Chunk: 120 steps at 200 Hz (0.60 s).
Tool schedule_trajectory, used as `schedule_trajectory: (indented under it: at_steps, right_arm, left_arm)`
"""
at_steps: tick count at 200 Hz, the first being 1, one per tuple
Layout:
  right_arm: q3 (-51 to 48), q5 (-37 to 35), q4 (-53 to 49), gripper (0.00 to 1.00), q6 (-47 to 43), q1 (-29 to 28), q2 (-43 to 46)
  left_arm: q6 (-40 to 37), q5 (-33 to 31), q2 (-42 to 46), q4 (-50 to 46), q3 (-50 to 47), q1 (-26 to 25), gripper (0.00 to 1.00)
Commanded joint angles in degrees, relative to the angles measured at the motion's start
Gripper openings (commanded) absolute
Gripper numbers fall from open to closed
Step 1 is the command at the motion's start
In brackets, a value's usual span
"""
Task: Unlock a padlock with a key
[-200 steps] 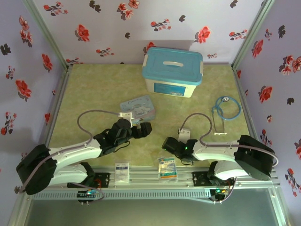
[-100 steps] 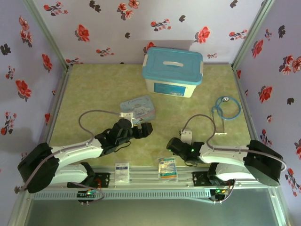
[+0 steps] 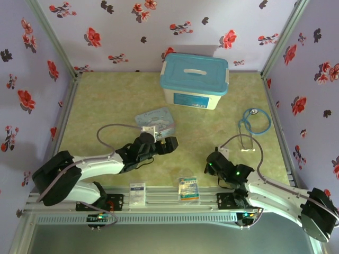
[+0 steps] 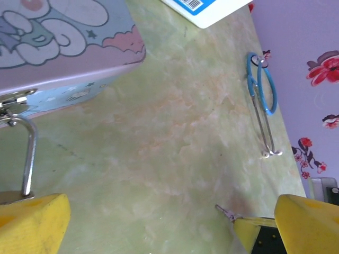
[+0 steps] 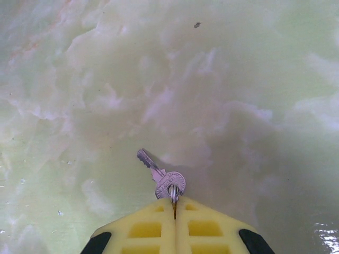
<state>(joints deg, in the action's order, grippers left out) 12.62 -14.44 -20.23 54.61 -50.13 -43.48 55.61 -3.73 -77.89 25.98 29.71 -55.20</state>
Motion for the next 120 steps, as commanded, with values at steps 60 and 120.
schedule_trajectory:
  at_steps: [60,120]
  right_arm:
    - [6.05,5.41,3.13,0.00,-4.03,0.56,-2.83]
    - [17.60,8.47,1.98,0.00,-11.39,0.82,-9.47]
  left_arm:
    - [17.87,-1.96,-2.09,20.74,-2.62,-2.95,0.90]
    - [34.85,-7.60,4.88,17.93,-6.26,-4.02,0.94]
